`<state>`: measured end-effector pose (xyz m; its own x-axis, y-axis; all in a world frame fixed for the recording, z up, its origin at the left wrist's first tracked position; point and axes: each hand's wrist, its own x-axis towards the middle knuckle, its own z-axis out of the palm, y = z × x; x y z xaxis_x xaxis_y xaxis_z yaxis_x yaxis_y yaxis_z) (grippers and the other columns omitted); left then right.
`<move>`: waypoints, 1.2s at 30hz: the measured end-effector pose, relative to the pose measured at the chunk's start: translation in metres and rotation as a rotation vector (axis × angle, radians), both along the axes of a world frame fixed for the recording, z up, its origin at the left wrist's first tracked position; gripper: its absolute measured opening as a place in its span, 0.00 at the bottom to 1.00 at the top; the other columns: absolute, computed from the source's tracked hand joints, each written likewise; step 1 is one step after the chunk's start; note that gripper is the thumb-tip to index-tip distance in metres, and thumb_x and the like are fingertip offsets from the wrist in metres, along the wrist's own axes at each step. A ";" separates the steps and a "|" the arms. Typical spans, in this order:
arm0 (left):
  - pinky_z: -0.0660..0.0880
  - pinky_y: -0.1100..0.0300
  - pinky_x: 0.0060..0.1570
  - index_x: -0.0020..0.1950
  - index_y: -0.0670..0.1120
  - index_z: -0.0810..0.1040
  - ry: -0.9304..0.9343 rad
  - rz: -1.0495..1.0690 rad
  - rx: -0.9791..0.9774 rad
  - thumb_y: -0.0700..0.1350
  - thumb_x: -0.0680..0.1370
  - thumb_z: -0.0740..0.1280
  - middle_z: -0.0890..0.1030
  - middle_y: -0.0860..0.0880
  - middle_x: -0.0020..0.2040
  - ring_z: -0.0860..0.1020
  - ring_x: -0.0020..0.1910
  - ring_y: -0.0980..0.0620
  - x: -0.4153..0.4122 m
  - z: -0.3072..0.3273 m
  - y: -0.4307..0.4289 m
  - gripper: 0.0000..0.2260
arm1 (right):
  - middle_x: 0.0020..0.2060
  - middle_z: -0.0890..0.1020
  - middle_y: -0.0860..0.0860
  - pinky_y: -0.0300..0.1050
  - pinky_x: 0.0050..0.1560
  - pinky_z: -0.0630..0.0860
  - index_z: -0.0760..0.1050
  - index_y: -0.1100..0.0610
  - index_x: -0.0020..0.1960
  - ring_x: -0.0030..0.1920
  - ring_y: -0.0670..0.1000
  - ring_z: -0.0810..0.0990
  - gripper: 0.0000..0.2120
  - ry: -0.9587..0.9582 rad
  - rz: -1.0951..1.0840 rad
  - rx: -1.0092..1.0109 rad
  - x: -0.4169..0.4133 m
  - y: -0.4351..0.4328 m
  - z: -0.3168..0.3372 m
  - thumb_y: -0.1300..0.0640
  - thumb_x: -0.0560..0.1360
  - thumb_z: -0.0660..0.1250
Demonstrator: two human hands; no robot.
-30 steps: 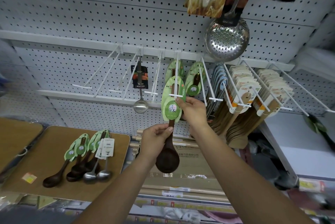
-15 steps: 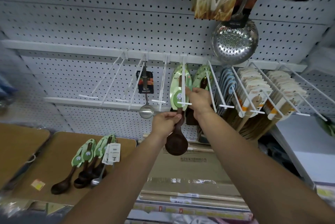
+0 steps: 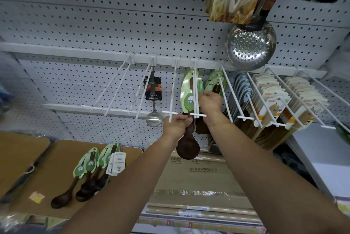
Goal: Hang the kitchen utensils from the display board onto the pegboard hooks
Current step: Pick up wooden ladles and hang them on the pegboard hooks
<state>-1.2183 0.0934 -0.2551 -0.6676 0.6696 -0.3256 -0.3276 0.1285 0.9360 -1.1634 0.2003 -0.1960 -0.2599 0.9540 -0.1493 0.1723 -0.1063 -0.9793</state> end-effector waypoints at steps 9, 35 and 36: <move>0.81 0.54 0.46 0.44 0.43 0.82 0.015 0.010 -0.018 0.37 0.73 0.75 0.85 0.41 0.44 0.84 0.44 0.46 -0.010 -0.013 0.009 0.04 | 0.40 0.86 0.56 0.53 0.51 0.83 0.84 0.61 0.46 0.45 0.55 0.86 0.09 0.011 -0.016 0.001 -0.002 -0.003 0.002 0.55 0.73 0.76; 0.55 0.52 0.75 0.78 0.45 0.58 1.293 -0.496 -0.905 0.66 0.80 0.50 0.62 0.46 0.78 0.59 0.77 0.47 -0.065 -0.061 -0.224 0.35 | 0.78 0.63 0.52 0.48 0.76 0.57 0.57 0.54 0.79 0.78 0.53 0.60 0.34 -1.067 0.812 0.803 0.071 -0.127 -0.091 0.34 0.80 0.52; 0.53 0.52 0.76 0.79 0.45 0.56 1.289 -0.486 -0.950 0.67 0.79 0.49 0.60 0.46 0.79 0.57 0.78 0.47 -0.067 -0.054 -0.243 0.35 | 0.78 0.62 0.52 0.48 0.76 0.54 0.56 0.53 0.79 0.78 0.52 0.59 0.35 -1.054 0.854 0.843 0.064 -0.137 -0.091 0.34 0.80 0.52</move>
